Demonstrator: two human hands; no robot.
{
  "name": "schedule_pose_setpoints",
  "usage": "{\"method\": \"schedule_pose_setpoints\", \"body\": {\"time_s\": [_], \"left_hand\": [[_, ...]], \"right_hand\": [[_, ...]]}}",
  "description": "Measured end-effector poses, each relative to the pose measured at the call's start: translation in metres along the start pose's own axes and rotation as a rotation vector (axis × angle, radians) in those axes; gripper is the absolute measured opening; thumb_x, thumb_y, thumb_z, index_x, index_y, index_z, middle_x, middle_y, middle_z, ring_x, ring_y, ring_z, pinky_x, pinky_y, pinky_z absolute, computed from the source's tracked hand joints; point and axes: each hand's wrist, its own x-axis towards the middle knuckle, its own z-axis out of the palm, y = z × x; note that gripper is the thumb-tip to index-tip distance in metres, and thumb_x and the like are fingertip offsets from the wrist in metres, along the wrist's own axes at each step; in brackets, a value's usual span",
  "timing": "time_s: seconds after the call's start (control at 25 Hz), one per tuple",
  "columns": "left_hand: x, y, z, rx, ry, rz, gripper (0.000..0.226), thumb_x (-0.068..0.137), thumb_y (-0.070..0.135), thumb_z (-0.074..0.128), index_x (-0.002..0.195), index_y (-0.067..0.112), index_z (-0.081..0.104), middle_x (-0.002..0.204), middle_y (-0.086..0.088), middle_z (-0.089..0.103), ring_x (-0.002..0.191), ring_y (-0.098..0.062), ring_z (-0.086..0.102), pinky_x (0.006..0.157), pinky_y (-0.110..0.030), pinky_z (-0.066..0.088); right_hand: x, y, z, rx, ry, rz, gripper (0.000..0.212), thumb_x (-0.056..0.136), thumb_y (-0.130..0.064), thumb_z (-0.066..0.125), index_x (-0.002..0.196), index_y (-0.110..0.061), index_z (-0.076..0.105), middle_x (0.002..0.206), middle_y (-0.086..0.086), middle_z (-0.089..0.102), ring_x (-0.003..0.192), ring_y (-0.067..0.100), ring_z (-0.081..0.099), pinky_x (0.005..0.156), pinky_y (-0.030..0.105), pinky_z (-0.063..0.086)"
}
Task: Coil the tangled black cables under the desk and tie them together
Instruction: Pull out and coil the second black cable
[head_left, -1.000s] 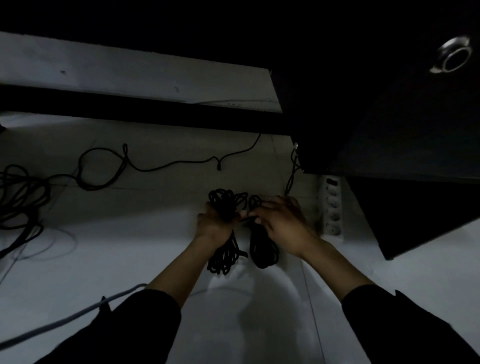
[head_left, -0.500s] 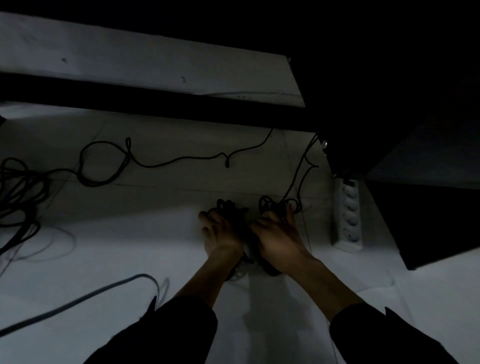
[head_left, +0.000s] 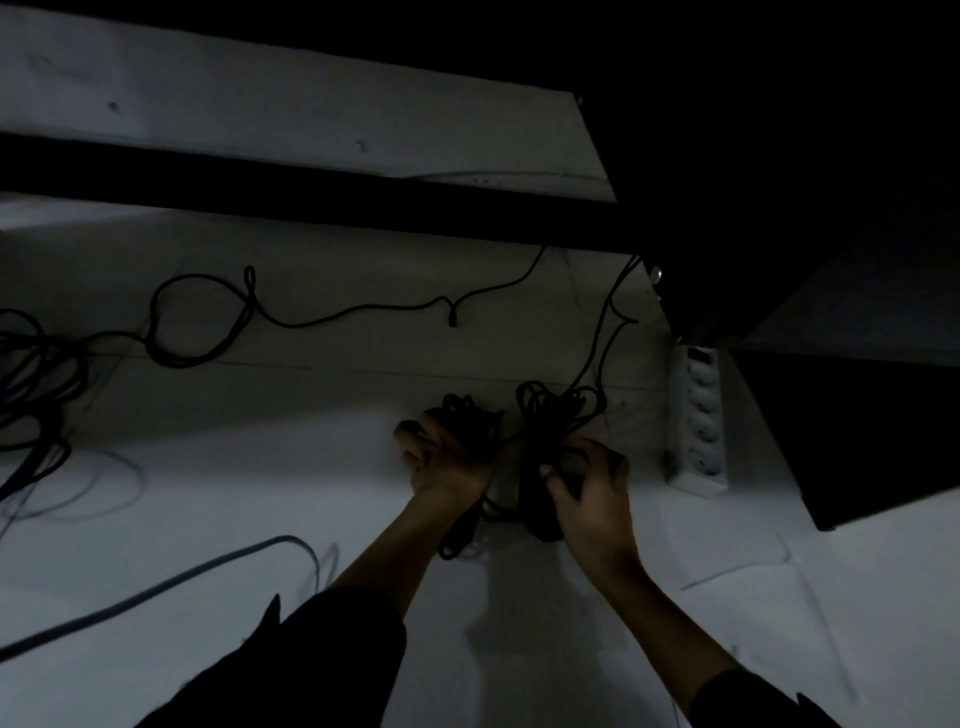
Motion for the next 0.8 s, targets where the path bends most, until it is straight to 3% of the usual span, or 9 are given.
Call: {"method": "schedule_pose_setpoints", "body": {"time_s": [0.12, 0.2, 0.28, 0.36, 0.48, 0.6, 0.68, 0.8], "left_hand": [[-0.003, -0.006, 0.005, 0.073, 0.174, 0.156, 0.061, 0.096, 0.034, 0.052, 0.139, -0.001, 0.027, 0.139, -0.028, 0.027, 0.122, -0.033, 0.024, 0.103, -0.035, 0.030], [-0.004, -0.007, 0.006, 0.021, 0.232, 0.172, 0.051, 0.098, 0.020, 0.049, 0.138, -0.004, 0.028, 0.140, -0.032, 0.027, 0.124, -0.038, 0.027, 0.102, -0.037, 0.033], [-0.006, -0.005, 0.007, 0.050, 0.276, 0.179, 0.045, 0.098, 0.017, 0.047, 0.136, -0.002, 0.031, 0.138, -0.030, 0.027, 0.119, -0.040, 0.038, 0.092, -0.035, 0.040], [-0.006, 0.001, 0.007, 0.109, 0.237, 0.145, 0.056, 0.098, 0.030, 0.047, 0.141, 0.003, 0.024, 0.139, -0.023, 0.025, 0.118, -0.035, 0.042, 0.089, -0.035, 0.041], [-0.005, 0.014, 0.010, 0.119, 0.079, 0.065, 0.078, 0.094, 0.047, 0.047, 0.147, 0.007, 0.008, 0.145, -0.018, 0.016, 0.130, -0.034, 0.031, 0.105, -0.042, 0.032], [-0.005, 0.019, 0.012, -0.002, 0.029, -0.003, 0.080, 0.088, 0.052, 0.048, 0.147, 0.011, 0.010, 0.144, -0.015, 0.021, 0.131, -0.033, 0.028, 0.110, -0.042, 0.027], [-0.004, 0.016, 0.011, -0.046, -0.026, 0.002, 0.096, 0.074, 0.062, 0.050, 0.146, 0.013, 0.009, 0.141, -0.013, 0.023, 0.130, -0.032, 0.028, 0.110, -0.041, 0.027], [-0.002, 0.008, 0.012, 0.056, -0.061, 0.052, 0.110, 0.069, 0.069, 0.056, 0.147, 0.012, 0.004, 0.142, -0.014, 0.022, 0.130, -0.033, 0.027, 0.109, -0.040, 0.026]], "right_hand": [[0.006, 0.003, 0.007, -0.122, -0.053, -0.007, 0.035, 0.090, -0.018, 0.064, 0.121, -0.003, 0.057, 0.118, 0.018, 0.053, 0.108, 0.031, 0.053, 0.079, 0.024, 0.038], [0.005, 0.004, 0.012, -0.202, -0.058, -0.040, 0.033, 0.091, -0.016, 0.061, 0.121, -0.004, 0.058, 0.118, 0.019, 0.055, 0.107, 0.034, 0.053, 0.082, 0.031, 0.043], [0.004, 0.004, 0.017, -0.230, -0.051, -0.079, 0.032, 0.091, -0.013, 0.060, 0.122, -0.005, 0.058, 0.120, 0.018, 0.056, 0.106, 0.036, 0.053, 0.084, 0.039, 0.047], [0.001, 0.005, 0.018, -0.218, -0.043, -0.129, 0.032, 0.089, -0.010, 0.060, 0.120, -0.004, 0.059, 0.119, 0.019, 0.057, 0.104, 0.037, 0.054, 0.083, 0.042, 0.049], [-0.002, 0.002, 0.019, -0.249, -0.078, -0.157, 0.036, 0.090, -0.017, 0.061, 0.124, -0.007, 0.057, 0.124, 0.015, 0.055, 0.108, 0.035, 0.052, 0.085, 0.043, 0.049], [-0.003, -0.002, 0.020, -0.277, -0.095, -0.169, 0.041, 0.088, -0.018, 0.062, 0.127, -0.007, 0.054, 0.127, 0.015, 0.053, 0.110, 0.036, 0.051, 0.087, 0.044, 0.048], [-0.002, -0.004, 0.020, -0.292, -0.085, -0.151, 0.042, 0.088, -0.019, 0.062, 0.129, -0.009, 0.053, 0.128, 0.013, 0.052, 0.112, 0.034, 0.051, 0.086, 0.043, 0.048], [-0.002, -0.004, 0.019, -0.305, -0.105, -0.133, 0.044, 0.091, -0.023, 0.059, 0.132, -0.011, 0.050, 0.132, 0.012, 0.049, 0.114, 0.033, 0.048, 0.088, 0.042, 0.047]]}}
